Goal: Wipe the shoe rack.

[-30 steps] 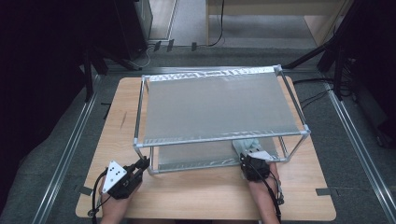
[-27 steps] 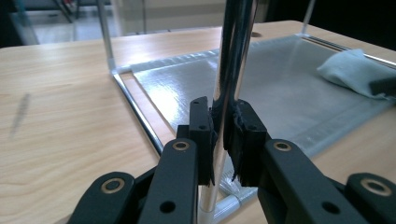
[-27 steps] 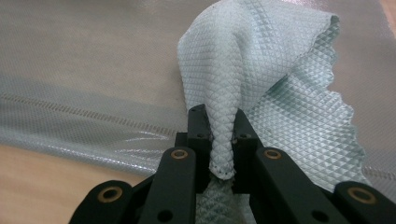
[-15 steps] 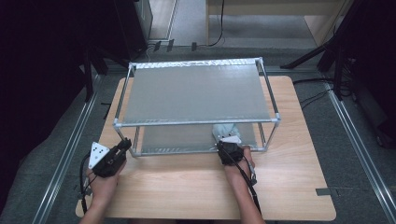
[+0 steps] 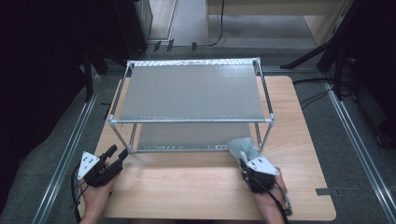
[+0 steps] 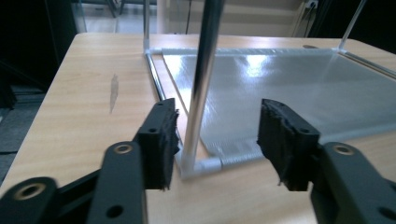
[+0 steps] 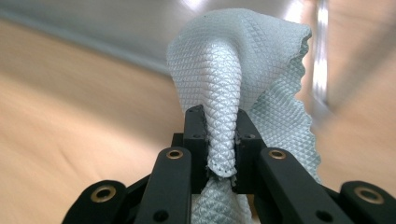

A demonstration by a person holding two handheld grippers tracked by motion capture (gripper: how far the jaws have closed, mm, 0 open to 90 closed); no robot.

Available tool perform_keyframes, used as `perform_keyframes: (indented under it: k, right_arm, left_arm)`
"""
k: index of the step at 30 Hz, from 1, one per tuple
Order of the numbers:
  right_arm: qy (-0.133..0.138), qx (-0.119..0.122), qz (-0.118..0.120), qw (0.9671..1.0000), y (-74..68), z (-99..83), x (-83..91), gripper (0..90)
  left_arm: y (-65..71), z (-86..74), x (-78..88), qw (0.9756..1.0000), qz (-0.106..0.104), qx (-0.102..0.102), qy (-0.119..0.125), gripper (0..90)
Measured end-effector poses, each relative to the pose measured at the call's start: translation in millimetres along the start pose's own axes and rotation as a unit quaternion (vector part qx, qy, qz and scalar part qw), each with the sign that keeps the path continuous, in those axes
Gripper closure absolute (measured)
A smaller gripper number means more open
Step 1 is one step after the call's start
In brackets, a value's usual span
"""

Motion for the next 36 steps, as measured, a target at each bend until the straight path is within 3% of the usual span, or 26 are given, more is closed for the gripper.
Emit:
perform_keyframes:
  k: [4,7,11,13,15,17,23,26,31,33,36]
  right_arm:
    - [-0.009,-0.041,-0.034,0.9985,49.2,-21.3,20.8,79.8]
    - [-0.003,-0.083,-0.062,0.9946,78.6,-19.2,26.6,79.8]
    - [0.007,-0.117,-0.105,0.9876,105.6,-7.6,20.5,80.0]
    - [0.011,-0.123,-0.131,0.9837,117.4,-2.6,14.8,80.4]
    - [0.014,-0.146,-0.146,0.9784,127.6,0.5,9.2,80.3]
    - [0.016,-0.150,-0.143,0.9782,132.3,2.8,2.2,78.2]
    - [0.035,-0.141,-0.119,0.9822,136.9,0.7,-10.8,60.9]
    - [0.058,-0.134,-0.095,0.9848,134.4,-0.6,-4.1,47.9]
    - [0.080,-0.115,-0.083,0.9867,133.7,-11.5,16.1,26.1]
    - [0.087,-0.117,-0.080,0.9861,136.6,-17.8,24.8,18.6]
    - [0.094,-0.142,-0.075,0.9825,143.0,-27.0,36.2,9.9]
  left_arm:
    - [4.7,-7.8,11.3,0.9999,-0.005,0.012,-0.005,40.5]
    - [5.7,-14.8,18.6,0.9998,-0.012,0.014,-0.012,37.8]
    - [0.1,-22.5,28.0,0.9995,-0.009,0.026,-0.015,37.4]
    - [-0.6,-24.9,30.9,0.9995,-0.010,0.022,-0.018,37.0]
    - [-0.3,-25.8,32.9,0.9996,-0.011,0.020,-0.018,36.3]
    - [0.3,-26.8,33.3,0.9996,-0.013,0.016,-0.018,35.3]
    - [-0.4,-26.8,32.1,0.9996,-0.008,0.014,-0.021,30.9]
    - [-1.2,-26.7,32.4,0.9996,-0.006,0.015,-0.023,29.3]
    - [2.1,-27.5,31.5,0.9996,-0.005,0.003,-0.027,25.8]
    - [3.4,-28.2,31.1,0.9995,-0.008,-0.003,-0.030,23.2]
    - [4.0,-28.4,30.8,0.9995,-0.007,-0.005,-0.032,19.0]
Point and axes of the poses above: each handheld gripper's, and its own axes: x roughly backward along the jaws, z roughly out of its top, y roughly to its right, the point moved 8 cm from there along -x, roughly forward along the jaws, and after that the axes turned 3 degrees about -x, right-handed, at the moved point
